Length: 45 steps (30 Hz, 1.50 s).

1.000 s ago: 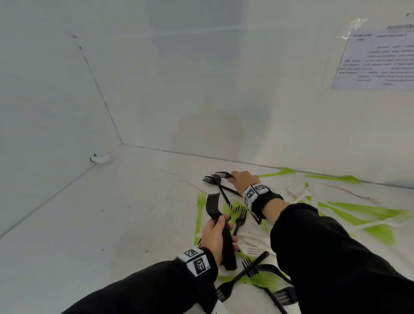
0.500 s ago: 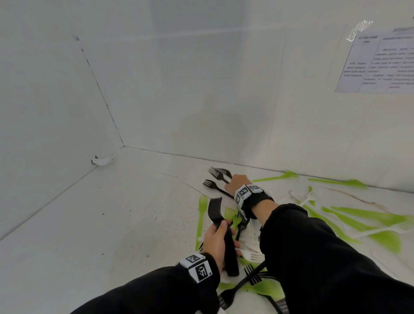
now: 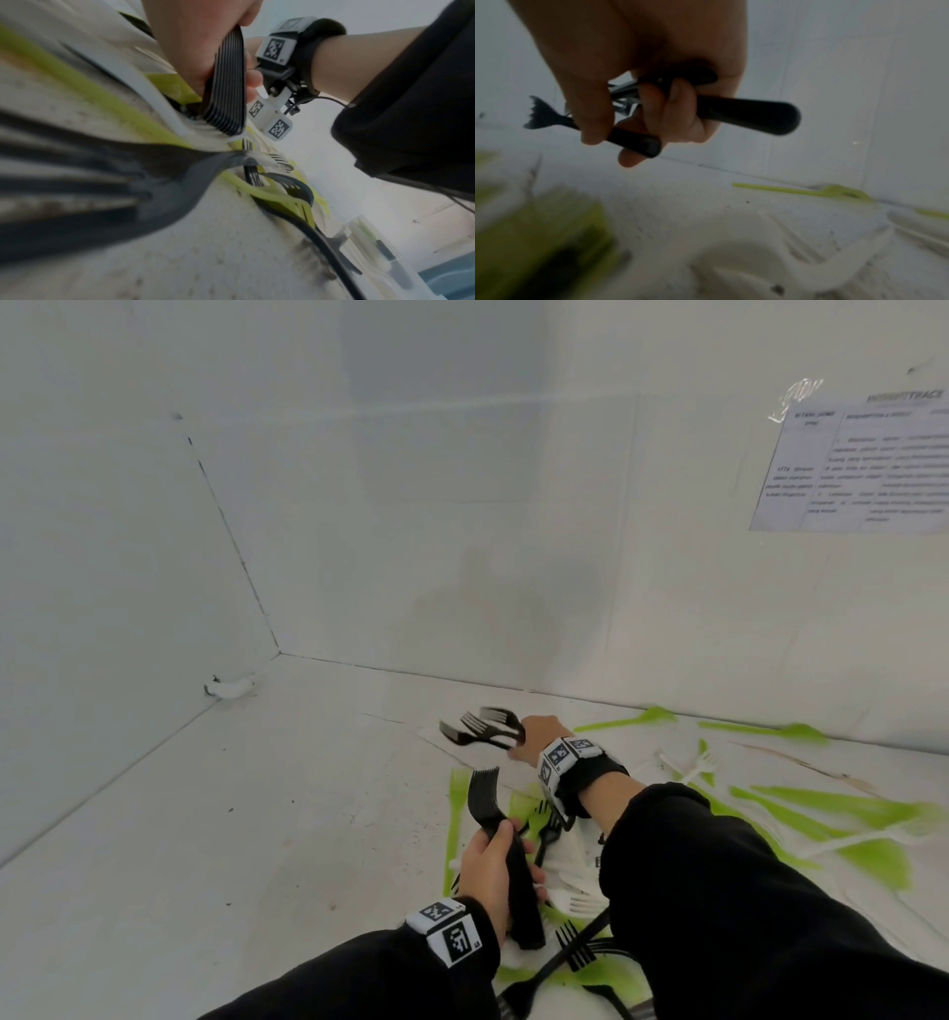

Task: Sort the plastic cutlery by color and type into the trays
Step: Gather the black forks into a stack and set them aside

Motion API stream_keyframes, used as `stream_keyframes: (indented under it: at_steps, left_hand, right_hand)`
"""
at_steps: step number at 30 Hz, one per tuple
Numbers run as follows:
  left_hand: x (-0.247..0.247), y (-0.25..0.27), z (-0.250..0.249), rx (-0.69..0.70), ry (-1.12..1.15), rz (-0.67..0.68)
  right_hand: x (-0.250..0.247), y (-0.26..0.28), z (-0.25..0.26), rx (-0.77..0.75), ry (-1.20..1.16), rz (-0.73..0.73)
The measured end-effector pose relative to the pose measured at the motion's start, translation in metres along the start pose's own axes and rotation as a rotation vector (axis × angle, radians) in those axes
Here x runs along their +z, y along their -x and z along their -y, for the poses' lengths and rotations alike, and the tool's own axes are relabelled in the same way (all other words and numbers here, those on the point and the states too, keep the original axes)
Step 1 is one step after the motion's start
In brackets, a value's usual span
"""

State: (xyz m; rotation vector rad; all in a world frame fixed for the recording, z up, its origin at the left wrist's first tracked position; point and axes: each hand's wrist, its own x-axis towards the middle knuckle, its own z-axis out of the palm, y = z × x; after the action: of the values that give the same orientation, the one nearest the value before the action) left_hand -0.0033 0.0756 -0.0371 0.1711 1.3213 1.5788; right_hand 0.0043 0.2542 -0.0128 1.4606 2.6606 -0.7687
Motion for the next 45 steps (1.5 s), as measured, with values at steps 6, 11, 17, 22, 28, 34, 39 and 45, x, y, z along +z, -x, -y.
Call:
stream_keyframes:
  at_steps: [6,11,17,22,28,34,39,45]
  left_hand:
    - [0.008,0.0,-0.004,0.06,0.027,-0.031]
    - [0.017,0.002,0.001,0.105,0.039,-0.047]
    - [0.03,0.021,0.017,0.094,0.062,0.037]
    - [0.041,0.039,0.031,0.064,0.038,0.127]
    - [0.047,0.048,0.044,0.129,-0.089,0.129]
    - [0.051,0.051,0.053,0.128,-0.119,0.084]
    - [0.06,0.065,0.059,0.108,-0.054,0.143]
    - [0.064,0.071,0.064,0.131,-0.049,0.131]
  right_hand:
    - [-0.01,0.069,-0.013,0.007,-0.534,-0.201]
    - [0.017,0.138,-0.031,0.021,-0.716,-0.169]
    - [0.043,0.191,-0.049,0.028,-0.756,-0.174]
    - [0.045,0.207,-0.064,0.041,-0.708,-0.205]
    - [0.036,0.223,-0.076,-0.016,-0.628,-0.212]
    - [0.027,0.226,-0.079,0.074,-0.953,-0.248]
    - [0.03,0.229,-0.078,-0.006,-0.939,-0.302]
    - [0.04,0.233,-0.088,-0.054,-0.902,-0.364]
